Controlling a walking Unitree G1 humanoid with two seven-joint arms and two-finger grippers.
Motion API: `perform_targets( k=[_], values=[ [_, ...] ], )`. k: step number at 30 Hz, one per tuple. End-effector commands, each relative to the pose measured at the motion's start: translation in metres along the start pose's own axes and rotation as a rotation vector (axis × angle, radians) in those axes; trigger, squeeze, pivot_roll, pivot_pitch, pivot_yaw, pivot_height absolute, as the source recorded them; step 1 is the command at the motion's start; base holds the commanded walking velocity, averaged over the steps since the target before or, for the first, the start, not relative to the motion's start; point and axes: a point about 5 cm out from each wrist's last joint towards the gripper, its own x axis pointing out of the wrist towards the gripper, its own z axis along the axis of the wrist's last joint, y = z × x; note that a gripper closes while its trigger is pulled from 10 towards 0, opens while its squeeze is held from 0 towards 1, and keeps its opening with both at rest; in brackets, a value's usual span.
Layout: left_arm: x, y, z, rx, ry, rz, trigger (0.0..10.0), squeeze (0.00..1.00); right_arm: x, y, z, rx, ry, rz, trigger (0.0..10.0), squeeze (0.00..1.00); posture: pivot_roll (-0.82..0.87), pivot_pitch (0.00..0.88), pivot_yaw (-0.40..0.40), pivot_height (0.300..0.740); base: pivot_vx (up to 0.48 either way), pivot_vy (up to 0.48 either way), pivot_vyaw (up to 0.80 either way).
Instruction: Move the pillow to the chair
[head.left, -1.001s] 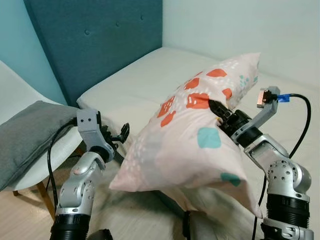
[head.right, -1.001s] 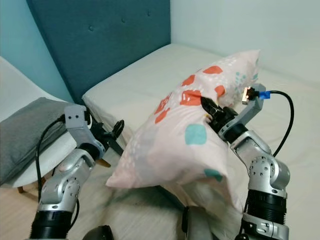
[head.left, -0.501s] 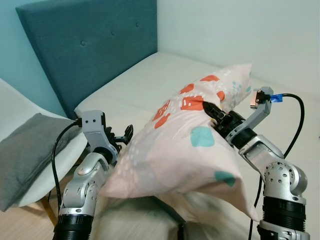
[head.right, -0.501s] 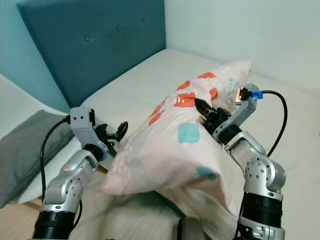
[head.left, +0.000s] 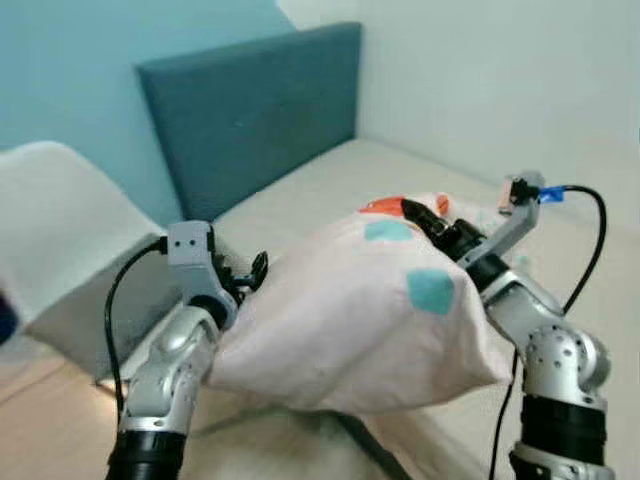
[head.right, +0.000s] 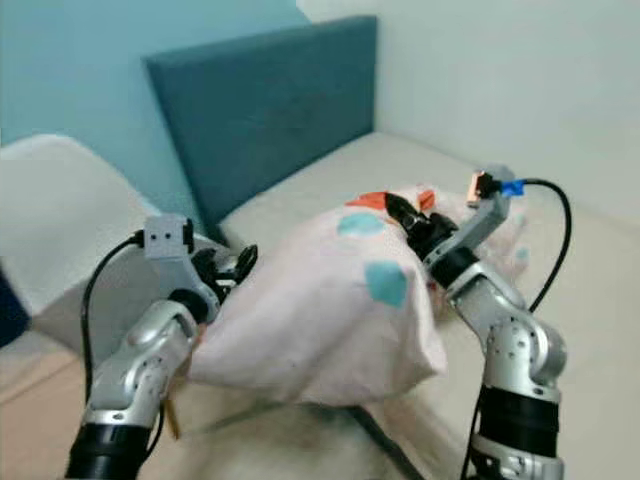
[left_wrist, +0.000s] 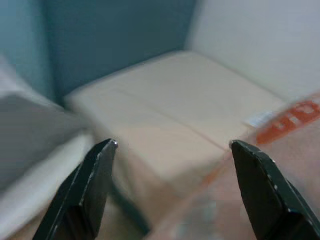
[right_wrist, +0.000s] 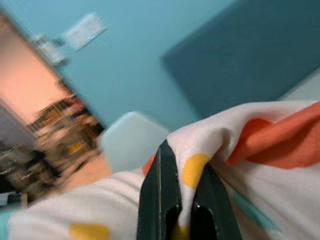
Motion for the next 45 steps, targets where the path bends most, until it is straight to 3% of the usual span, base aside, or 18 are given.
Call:
perform_targets(
  k=[1,14,18,19,22,23,27,31,34,39,45],
  values=[
    [0.0,0.0,-0.004,0.003,0.016,0.005,10.0,0.0,0.004,0.015,0.01,-0.02,-0.05,0.076,0.0,0.0,-0.08,0.0,-0.002,0.725,0.0,0.0,0.0],
    [0.0,-0.002,-0.005,0.033,0.017,-0.004,10.0,0.0,0.007,0.015,-0.006,-0.041,0.009,0.058,0.0,0.0,-0.08,0.0,-0.001,0.74,0.0,0.0,0.0],
    [-0.001,-0.001,-0.007,0.047,0.026,-0.005,10.0,0.0,0.004,0.007,-0.024,-0.084,0.079,0.014,0.0,0.0,-0.08,0.0,0.001,0.74,0.0,0.0,0.0],
    [-0.003,-0.001,-0.008,0.031,0.029,-0.013,10.0,0.0,-0.001,0.001,-0.038,-0.144,0.132,-0.038,0.0,0.0,-0.08,0.0,0.001,0.74,0.0,0.0,0.0],
    [-0.006,-0.003,-0.009,0.019,0.034,-0.022,10.0,0.0,-0.004,-0.002,-0.044,-0.171,0.138,-0.067,0.0,0.0,-0.08,0.0,0.001,0.74,0.0,0.0,0.0],
    [-0.014,-0.011,-0.015,0.016,0.048,-0.052,10.0,0.0,-0.012,0.001,-0.057,-0.245,0.155,-0.071,10.0,0.0,-0.07,0.0,0.002,0.74,0.0,0.0,0.0],
    [-0.019,-0.018,-0.021,0.066,0.059,-0.066,10.0,0.0,-0.017,0.006,-0.07,-0.272,0.182,-0.057,10.0,0.0,-0.07,0.0,0.004,0.74,0.0,0.0,0.0],
    [-0.013,-0.023,-0.021,0.125,0.055,-0.079,10.0,0.0,-0.017,0.016,-0.08,-0.295,0.185,0.013,10.0,0.0,-0.07,0.0,0.008,0.74,0.0,0.0,0.8],
    [-0.011,-0.024,-0.022,0.108,0.059,-0.079,10.0,0.0,-0.017,0.017,-0.079,-0.31,0.18,0.033,10.0,0.0,-0.07,0.0,0.014,0.74,0.0,0.0,0.8],
    [-0.012,-0.027,-0.026,0.079,0.087,-0.083,10.0,0.0,-0.016,0.025,-0.089,-0.431,0.191,0.079,10.0,0.0,-0.08,0.0,0.023,0.74,0.0,-0.274,0.8],
    [-0.011,-0.021,-0.027,0.046,0.087,-0.056,10.0,0.0,-0.016,0.025,-0.093,-0.447,0.192,0.091,10.0,0.0,-0.08,0.0,0.021,0.74,0.0,-0.24,0.8]
  ],
)
